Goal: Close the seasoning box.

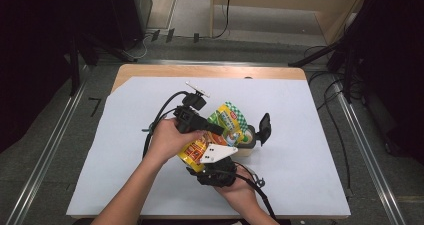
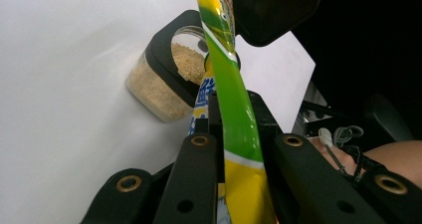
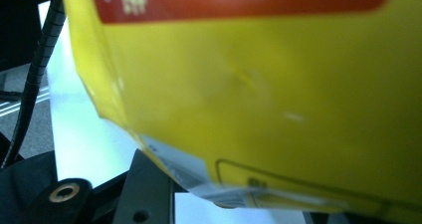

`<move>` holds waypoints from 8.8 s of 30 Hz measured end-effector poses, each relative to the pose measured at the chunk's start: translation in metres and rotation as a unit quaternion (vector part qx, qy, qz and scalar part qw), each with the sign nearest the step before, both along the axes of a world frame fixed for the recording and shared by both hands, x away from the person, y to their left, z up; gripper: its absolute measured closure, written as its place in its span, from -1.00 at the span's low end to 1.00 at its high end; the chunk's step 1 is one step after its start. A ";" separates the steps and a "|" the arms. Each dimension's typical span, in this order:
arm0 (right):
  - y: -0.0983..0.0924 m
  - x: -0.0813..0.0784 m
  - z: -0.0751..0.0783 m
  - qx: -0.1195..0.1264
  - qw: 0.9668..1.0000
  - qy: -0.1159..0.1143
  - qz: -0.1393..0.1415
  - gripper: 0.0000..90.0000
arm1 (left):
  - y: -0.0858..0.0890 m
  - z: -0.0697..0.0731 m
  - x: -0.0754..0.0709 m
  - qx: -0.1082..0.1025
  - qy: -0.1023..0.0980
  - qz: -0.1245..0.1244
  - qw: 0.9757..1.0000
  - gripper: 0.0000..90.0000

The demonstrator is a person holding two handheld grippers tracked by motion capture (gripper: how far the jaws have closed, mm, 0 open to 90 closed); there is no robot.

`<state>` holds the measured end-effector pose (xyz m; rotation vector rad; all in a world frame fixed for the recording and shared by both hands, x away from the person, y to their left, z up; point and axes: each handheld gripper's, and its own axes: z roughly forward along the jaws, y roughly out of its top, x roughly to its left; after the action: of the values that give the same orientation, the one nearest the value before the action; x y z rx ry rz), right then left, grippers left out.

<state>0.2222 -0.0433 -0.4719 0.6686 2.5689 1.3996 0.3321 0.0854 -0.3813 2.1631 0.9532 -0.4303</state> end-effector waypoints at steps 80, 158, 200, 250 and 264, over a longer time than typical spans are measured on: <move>-0.030 0.020 -0.010 0.041 0.997 0.023 -0.068 0.02 | 0.108 0.020 0.032 -0.066 -0.047 0.124 0.989 0.98; -0.022 0.026 0.001 0.044 0.997 0.014 -0.054 0.02 | 0.134 -0.007 -0.012 -0.054 -0.099 0.104 0.988 1.00; -0.026 0.029 0.004 0.051 0.997 0.012 -0.058 0.05 | 0.151 -0.022 -0.032 -0.062 -0.097 0.113 0.987 0.61; -0.074 0.048 0.050 0.047 0.990 0.101 -0.091 0.91 | 0.198 -0.023 -0.037 -0.035 -0.083 0.162 0.983 0.07; -0.106 0.055 0.078 0.044 0.989 0.105 -0.099 1.00 | 0.193 -0.028 -0.035 -0.017 -0.085 0.163 0.983 0.05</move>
<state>0.2769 -0.1494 -0.3942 1.1077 2.5167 1.4538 0.2969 0.2782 -0.4091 1.9296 1.1671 -0.1006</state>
